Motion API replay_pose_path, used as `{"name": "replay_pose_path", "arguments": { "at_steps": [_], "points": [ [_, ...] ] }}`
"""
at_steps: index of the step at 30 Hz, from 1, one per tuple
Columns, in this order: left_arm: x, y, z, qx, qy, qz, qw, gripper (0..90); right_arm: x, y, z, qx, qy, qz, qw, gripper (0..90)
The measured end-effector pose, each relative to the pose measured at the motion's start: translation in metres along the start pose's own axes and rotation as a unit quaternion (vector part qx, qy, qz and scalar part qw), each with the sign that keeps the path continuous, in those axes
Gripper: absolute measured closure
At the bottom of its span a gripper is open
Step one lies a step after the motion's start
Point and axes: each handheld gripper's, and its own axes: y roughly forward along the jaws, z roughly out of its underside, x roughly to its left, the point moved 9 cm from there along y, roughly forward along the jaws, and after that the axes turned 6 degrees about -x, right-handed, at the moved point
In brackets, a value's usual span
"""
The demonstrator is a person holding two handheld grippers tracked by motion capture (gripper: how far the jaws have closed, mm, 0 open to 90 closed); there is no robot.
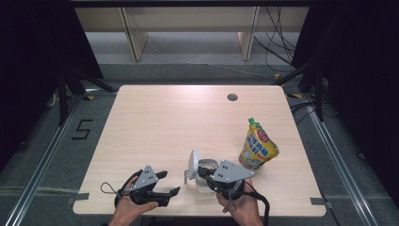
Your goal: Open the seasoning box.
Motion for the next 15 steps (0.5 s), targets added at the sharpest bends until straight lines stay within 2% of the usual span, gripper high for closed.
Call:
{"name": "replay_pose_path", "arguments": {
  "at_steps": [2,3,4,5,8,9,10,13,14,15],
  "points": [
    [-0.001,0.001,0.001,0.0,-0.001,-0.002,1.0,25.1,0.003,0.002,-0.002,0.0,-0.01,-0.009,0.9999,89.8],
    [0.0,0.001,0.002,0.003,0.017,0.004,0.9998,24.9,0.004,0.002,-0.003,-0.003,-0.011,-0.008,0.9999,89.5],
    [-0.001,0.002,0.003,0.005,0.011,0.002,0.9999,24.9,0.003,0.0,-0.003,-0.002,-0.007,-0.01,0.9999,89.3],
    [-0.001,0.002,0.003,0.005,0.02,0.005,0.9998,24.4,0.001,-0.002,-0.003,-0.007,-0.003,-0.007,0.9999,89.3],
    [-0.001,0.002,0.004,0.008,0.021,0.001,0.9997,23.0,-0.005,-0.01,-0.003,-0.014,0.004,0.001,0.9999,87.3],
    [-0.001,0.002,0.004,0.005,0.016,-0.002,0.9999,22.5,-0.008,-0.014,-0.001,-0.013,0.002,0.003,0.9999,86.2],
    [-0.003,0.002,0.004,0.0,0.006,0.0,1.0,21.9,-0.01,-0.018,0.001,-0.014,0.004,0.009,0.9999,85.2],
    [-0.002,0.0,0.005,0.006,0.007,-0.006,0.9999,20.1,-0.021,-0.036,0.014,-0.01,0.014,0.028,0.9995,81.7],
    [-0.003,0.0,0.004,0.003,0.008,-0.002,1.0,19.8,-0.028,-0.045,0.021,-0.006,0.023,0.045,0.9987,80.3],
    [-0.003,0.0,0.005,0.007,0.011,-0.004,0.9999,19.2,-0.034,-0.053,0.027,-0.005,0.022,0.053,0.9984,78.3]
  ]
}}
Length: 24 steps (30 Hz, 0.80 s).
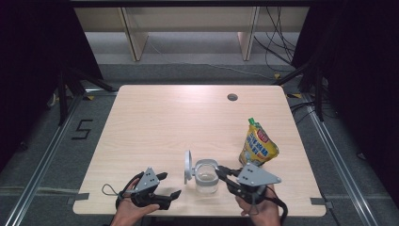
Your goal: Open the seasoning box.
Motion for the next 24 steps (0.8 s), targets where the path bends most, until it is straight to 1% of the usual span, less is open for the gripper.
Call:
{"name": "replay_pose_path", "arguments": {
  "at_steps": [1,2,3,4,5,6,7,8,9,10,11,12,13,14,15,16,17,18,19,20,21,22,23,24],
  "points": [
    [0.0,0.0,0.001,0.005,-0.001,-0.003,1.0,18.7,-0.005,-0.007,0.006,0.005,0.017,0.009,0.9998,77.4],
    [0.0,0.0,0.002,0.007,-0.002,-0.002,1.0,18.7,-0.01,-0.012,0.012,0.007,0.014,0.013,0.9998,76.5],
    [-0.001,0.0,0.003,0.006,-0.007,-0.002,1.0,18.7,-0.015,-0.018,0.019,0.011,0.021,0.022,0.9995,74.5],
    [-0.001,0.001,0.003,0.004,-0.007,-0.002,1.0,18.7,-0.021,-0.023,0.025,0.014,0.024,0.028,0.9992,72.9],
    [-0.001,0.001,0.003,0.006,-0.002,-0.004,1.0,18.6,-0.025,-0.028,0.029,0.015,0.028,0.036,0.9988,71.3],
    [-0.001,0.001,0.004,0.008,-0.002,-0.003,1.0,18.6,-0.029,-0.033,0.034,0.017,0.04,0.044,0.9981,69.0],
    [0.0,0.002,0.003,0.004,-0.007,-0.013,0.9999,18.7,-0.034,-0.038,0.039,0.018,0.045,0.048,0.9977,66.3],
    [0.002,0.001,0.004,0.011,0.003,-0.016,0.9998,18.7,-0.039,-0.044,0.044,0.019,0.059,0.054,0.9966,63.0],
    [0.003,0.001,0.003,0.01,0.01,-0.016,0.9998,18.7,-0.042,-0.047,0.047,0.02,0.069,0.061,0.9956,59.6],
    [0.003,0.002,0.003,0.006,0.004,-0.015,0.9999,18.7,-0.047,-0.053,0.052,0.025,0.084,0.071,0.9936,56.0],
    [0.003,0.002,0.003,0.006,-0.005,-0.016,0.9998,18.7,-0.05,-0.054,0.053,0.017,0.084,0.077,0.9934,54.4],
    [0.003,0.002,0.003,0.007,-0.006,-0.015,0.9998,18.7,-0.056,-0.057,0.055,0.01,0.077,0.087,0.9932,52.2],
    [0.003,0.002,0.002,0.004,-0.007,-0.014,0.9999,18.7,-0.054,-0.061,0.058,0.02,0.099,0.088,0.991,50.4],
    [0.005,0.001,0.003,0.011,0.006,-0.016,0.9998,18.7,-0.056,-0.061,0.06,0.014,0.098,0.09,0.991,48.8],
    [0.005,0.002,0.003,0.01,0.004,-0.015,0.9998,18.7,-0.057,-0.067,0.065,0.029,0.114,0.108,0.9872,46.6],
    [0.004,0.003,0.003,0.006,0.002,-0.014,0.9999,18.7,-0.059,-0.067,0.065,0.022,0.11,0.107,0.9878,45.5],
    [0.002,0.003,0.004,0.012,-0.007,-0.016,0.9998,18.7,-0.06,-0.069,0.068,0.025,0.12,0.111,0.9862,43.7],
    [0.002,0.004,0.003,0.007,-0.005,-0.015,0.9998,18.7,-0.063,-0.07,0.07,0.021,0.119,0.121,0.9853,41.9],
    [0.001,0.005,0.003,0.006,-0.012,-0.017,0.9998,18.7,-0.066,-0.071,0.072,0.024,0.117,0.129,0.9844,39.6],
    [0.002,0.004,0.003,0.009,-0.01,-0.018,0.9997,18.7,-0.071,-0.073,0.073,0.023,0.107,0.139,0.9843,37.1],
    [0.002,0.005,0.003,0.009,-0.007,-0.019,0.9997,18.7,-0.072,-0.073,0.075,0.024,0.119,0.143,0.9822,35.7],
    [0.002,0.006,0.003,0.007,-0.011,-0.016,0.9998,18.7,-0.075,-0.073,0.077,0.024,0.123,0.144,0.9817,34.6],
    [0.002,0.006,0.003,0.008,-0.009,-0.018,0.9998,18.7,-0.077,-0.075,0.08,0.026,0.132,0.154,0.9788,32.6],
    [0.002,0.006,0.003,0.009,-0.005,-0.018,0.9998,18.7,-0.081,-0.075,0.083,0.028,0.136,0.161,0.9772,29.8]
  ]
}}
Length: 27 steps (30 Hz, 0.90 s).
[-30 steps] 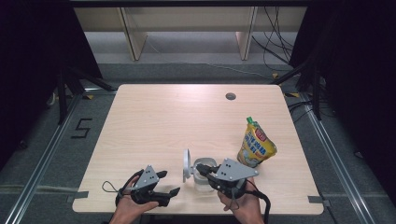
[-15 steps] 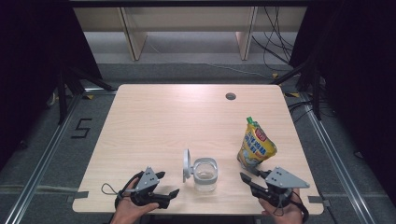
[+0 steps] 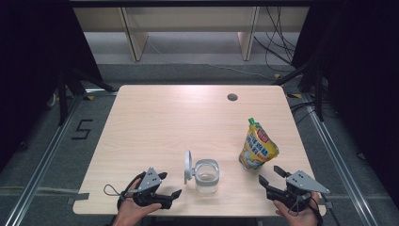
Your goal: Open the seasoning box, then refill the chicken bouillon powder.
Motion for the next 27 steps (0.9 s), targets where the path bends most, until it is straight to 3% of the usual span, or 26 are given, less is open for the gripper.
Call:
{"name": "replay_pose_path", "arguments": {
  "at_steps": [1,2,4,9,10,11,14,15,19,20,21,24,27],
  "points": [
    [0.0,0.0,0.0,0.002,0.002,0.0,1.0,18.7,-0.004,0.002,0.0,-0.004,-0.013,0.0,0.9999,27.5],
    [0.0,-0.001,0.0,0.002,0.002,0.0,1.0,18.7,-0.004,0.002,0.003,0.003,0.002,0.007,1.0,25.7],
    [0.0,-0.001,0.001,0.002,-0.001,-0.002,1.0,18.7,-0.01,0.006,0.004,0.001,-0.017,0.012,0.9998,20.0],
    [0.0,-0.001,0.0,0.002,0.0,-0.001,1.0,18.7,-0.014,0.014,0.005,-0.004,-0.018,0.015,0.9997,15.8],
    [0.001,-0.002,0.001,0.006,0.005,-0.001,1.0,18.7,-0.015,0.016,0.006,-0.004,-0.015,0.012,0.9998,16.2],
    [-0.001,-0.001,0.0,0.001,0.0,-0.002,1.0,18.7,-0.011,0.016,0.007,-0.006,0.007,0.009,0.9999,15.9],
    [-0.001,0.0,0.001,0.004,0.003,-0.001,1.0,18.7,-0.013,0.015,0.006,-0.005,0.002,0.013,0.9999,15.8],
    [-0.002,0.001,0.001,0.004,0.003,0.0,1.0,18.6,-0.017,0.016,0.004,-0.012,-0.019,0.015,0.9996,15.8],
    [-0.004,0.001,0.002,0.008,0.012,0.005,0.9999,18.5,-0.02,0.023,0.005,-0.016,-0.034,0.015,0.9992,15.8],
    [-0.004,0.001,0.002,0.008,0.011,0.003,0.9999,18.5,-0.015,0.022,0.006,-0.008,-0.006,0.013,0.9999,15.8],
    [-0.004,0.001,0.002,0.008,0.011,0.003,0.9999,18.5,-0.016,0.026,0.006,-0.01,-0.026,0.009,0.9996,15.8],
    [-0.004,0.001,0.002,0.007,0.008,0.003,0.9999,18.5,-0.019,0.032,0.006,-0.012,-0.04,0.02,0.9989,15.8],
    [-0.003,0.001,0.002,0.009,0.013,0.003,0.9999,18.5,-0.021,0.038,0.007,-0.015,-0.035,0.021,0.9991,15.8]
  ]
}}
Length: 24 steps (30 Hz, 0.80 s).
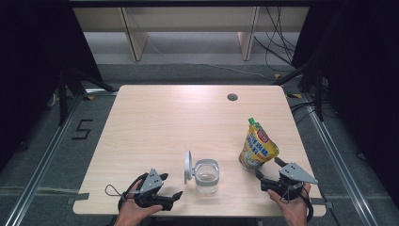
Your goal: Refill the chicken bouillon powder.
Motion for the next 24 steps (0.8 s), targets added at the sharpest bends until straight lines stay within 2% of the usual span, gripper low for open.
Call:
{"name": "replay_pose_path", "arguments": {
  "at_steps": [1,3,4,5,6,9,10,12,13,14,15,17,20,22,23,24],
  "points": [
    [-0.001,0.0,0.0,-0.002,-0.005,0.0,1.0,18.5,-0.001,0.002,0.001,0.001,-0.001,0.002,1.0,15.7],
    [0.0,0.001,0.001,0.0,0.002,-0.002,1.0,18.5,-0.002,0.005,0.002,0.001,0.005,0.002,1.0,15.7],
    [0.0,0.001,0.001,0.001,0.003,-0.003,1.0,18.5,-0.003,0.007,0.002,-0.005,-0.005,0.004,1.0,15.7],
    [0.0,0.001,0.001,0.001,0.005,-0.002,1.0,18.5,-0.002,0.008,0.003,-0.001,0.002,0.001,1.0,15.8],
    [-0.001,0.001,0.0,-0.004,-0.001,0.0,1.0,18.5,-0.004,0.01,0.003,-0.002,0.001,0.005,1.0,15.7],
    [-0.001,0.001,0.0,-0.003,0.001,0.0,1.0,18.5,-0.003,0.013,0.002,-0.006,0.0,0.006,1.0,15.7],
    [0.0,0.001,0.001,0.002,0.004,-0.002,1.0,18.5,-0.002,0.014,0.002,-0.006,0.003,0.014,0.9999,15.7],
    [-0.002,0.001,0.0,-0.004,-0.001,0.004,1.0,18.5,-0.002,0.018,0.002,-0.011,-0.003,0.01,0.9999,15.7],
    [-0.003,0.001,0.001,-0.001,-0.001,0.005,1.0,18.5,-0.001,0.018,0.002,-0.009,0.004,0.007,0.9999,15.8],
    [-0.005,0.002,-0.001,-0.01,-0.005,0.006,0.9999,18.5,-0.002,0.021,0.002,-0.014,-0.004,0.006,0.9999,15.8],
    [-0.003,0.001,0.0,-0.005,0.007,0.002,1.0,18.5,-0.004,0.023,0.002,-0.019,-0.017,0.011,0.9996,15.6],
    [-0.003,0.001,-0.001,-0.007,0.018,0.006,0.9998,18.5,-0.004,0.026,0.001,-0.024,-0.013,0.009,0.9996,15.7],
    [-0.004,0.002,-0.001,-0.01,0.008,0.009,0.9999,18.5,-0.004,0.031,0.0,-0.038,-0.008,0.006,0.9992,15.7],
    [-0.005,0.002,0.0,-0.007,0.0,0.007,1.0,18.5,-0.006,0.032,0.0,-0.039,-0.008,0.012,0.9991,15.7],
    [-0.005,0.002,0.0,-0.007,-0.001,0.007,0.9999,18.5,-0.004,0.033,-0.001,-0.039,0.0,0.01,0.9992,15.7],
    [-0.005,0.002,0.0,-0.007,0.002,0.008,0.9999,18.5,-0.006,0.034,-0.001,-0.043,-0.008,0.012,0.999,15.7]
  ]
}}
